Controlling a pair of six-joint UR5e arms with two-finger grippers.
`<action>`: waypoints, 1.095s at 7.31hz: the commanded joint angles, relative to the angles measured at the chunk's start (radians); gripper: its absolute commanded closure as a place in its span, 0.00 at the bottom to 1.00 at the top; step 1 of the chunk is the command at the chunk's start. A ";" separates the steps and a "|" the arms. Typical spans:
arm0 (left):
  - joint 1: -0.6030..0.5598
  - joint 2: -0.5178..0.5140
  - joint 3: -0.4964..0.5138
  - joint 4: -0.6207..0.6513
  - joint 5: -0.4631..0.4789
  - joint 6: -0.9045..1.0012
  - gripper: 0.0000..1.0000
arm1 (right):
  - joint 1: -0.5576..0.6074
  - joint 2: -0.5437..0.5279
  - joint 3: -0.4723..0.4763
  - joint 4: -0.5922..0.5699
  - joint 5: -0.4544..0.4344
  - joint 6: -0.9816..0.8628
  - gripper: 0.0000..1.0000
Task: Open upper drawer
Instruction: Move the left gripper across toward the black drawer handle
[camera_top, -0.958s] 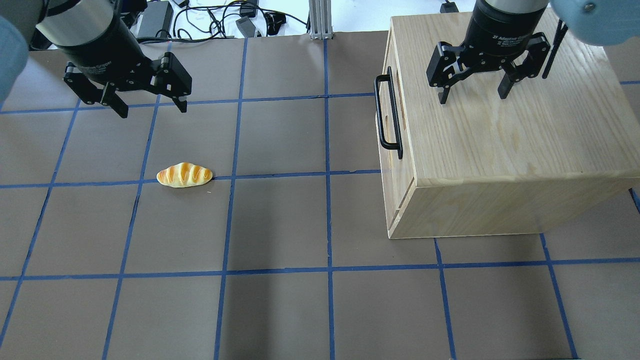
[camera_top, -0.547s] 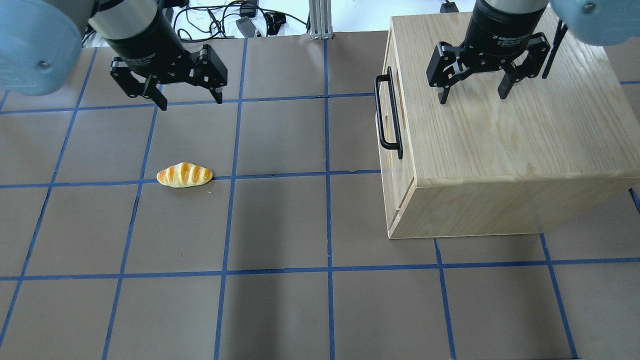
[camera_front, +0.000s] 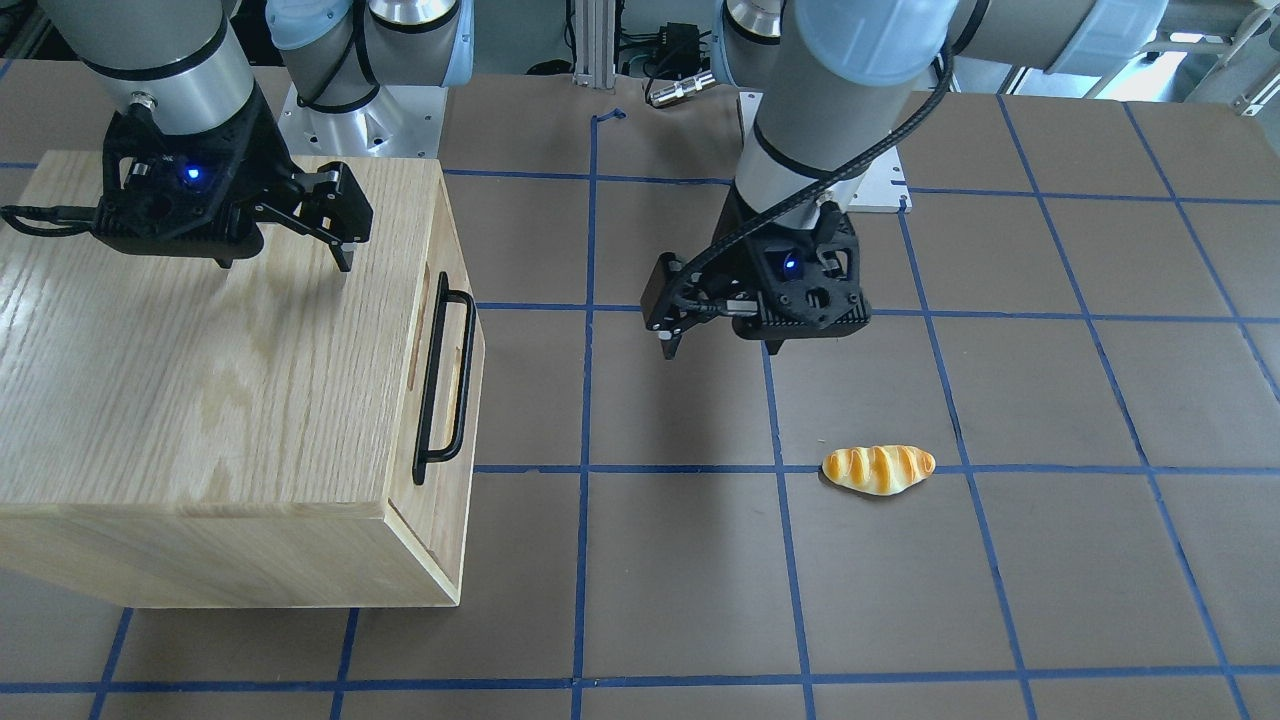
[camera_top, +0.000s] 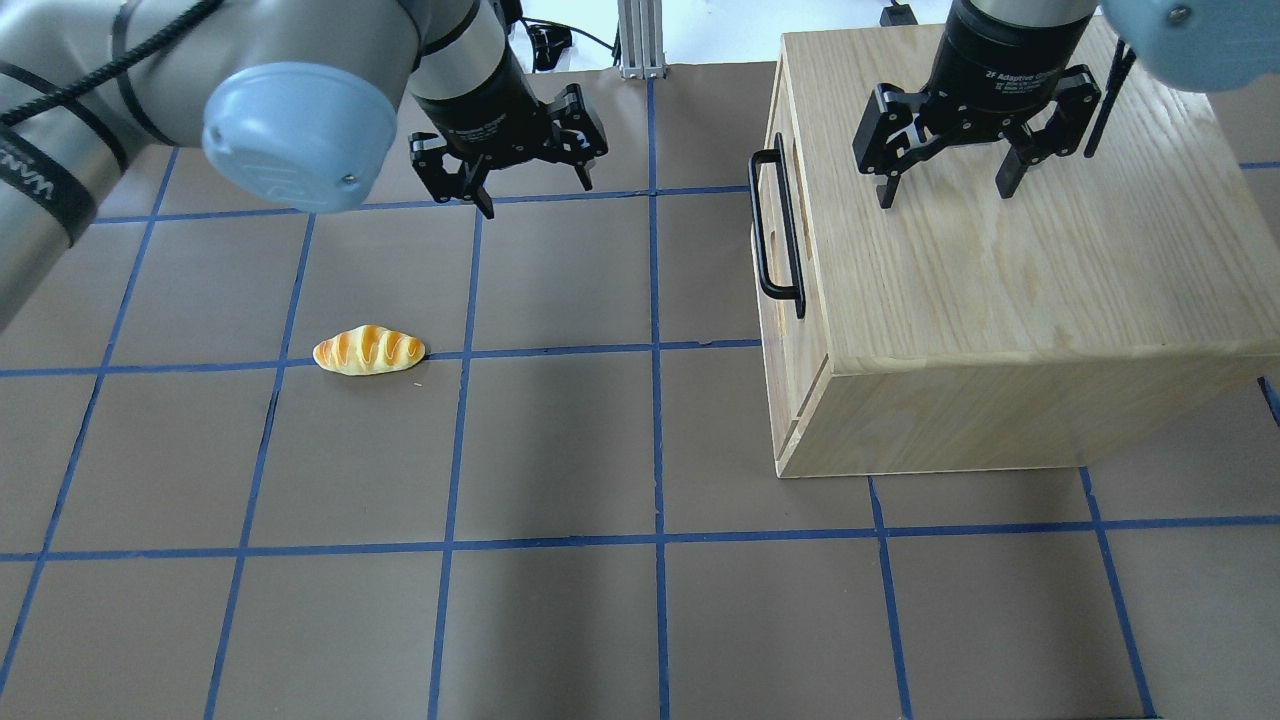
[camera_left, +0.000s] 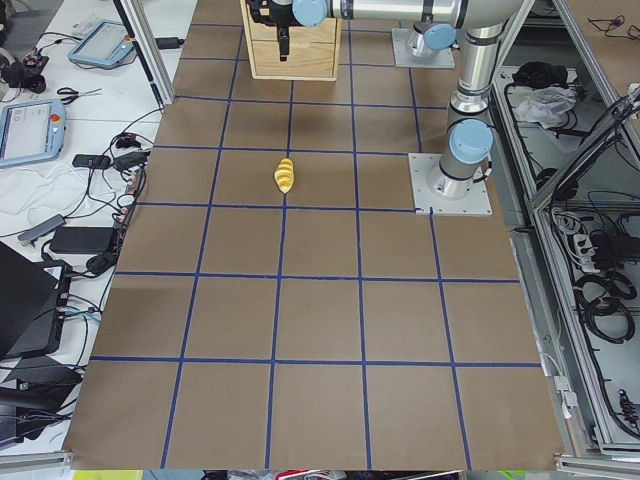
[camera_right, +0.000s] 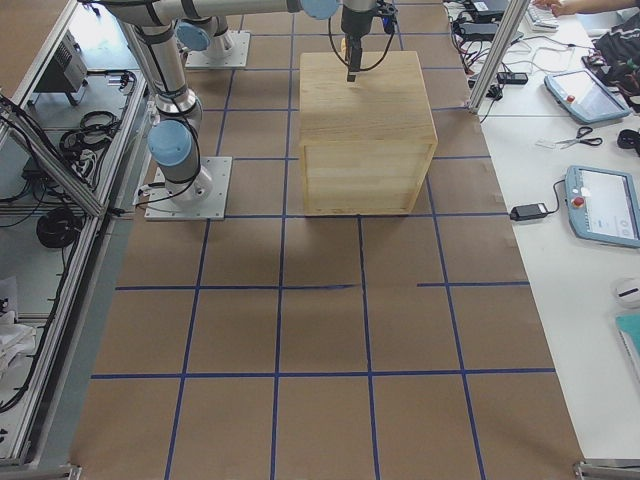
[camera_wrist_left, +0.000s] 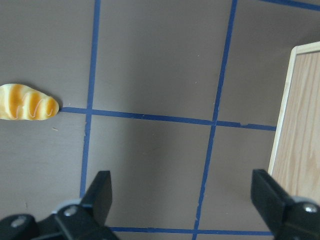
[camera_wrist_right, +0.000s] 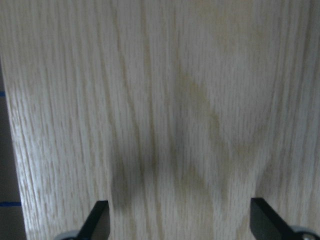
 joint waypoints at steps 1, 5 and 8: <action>-0.052 -0.048 0.001 0.112 -0.038 -0.060 0.00 | -0.001 0.000 0.000 0.000 0.000 0.000 0.00; -0.093 -0.102 0.001 0.265 -0.138 -0.070 0.00 | 0.000 0.000 0.000 0.000 0.000 -0.001 0.00; -0.126 -0.137 0.001 0.268 -0.141 -0.092 0.00 | 0.000 0.000 0.000 0.000 0.000 0.000 0.00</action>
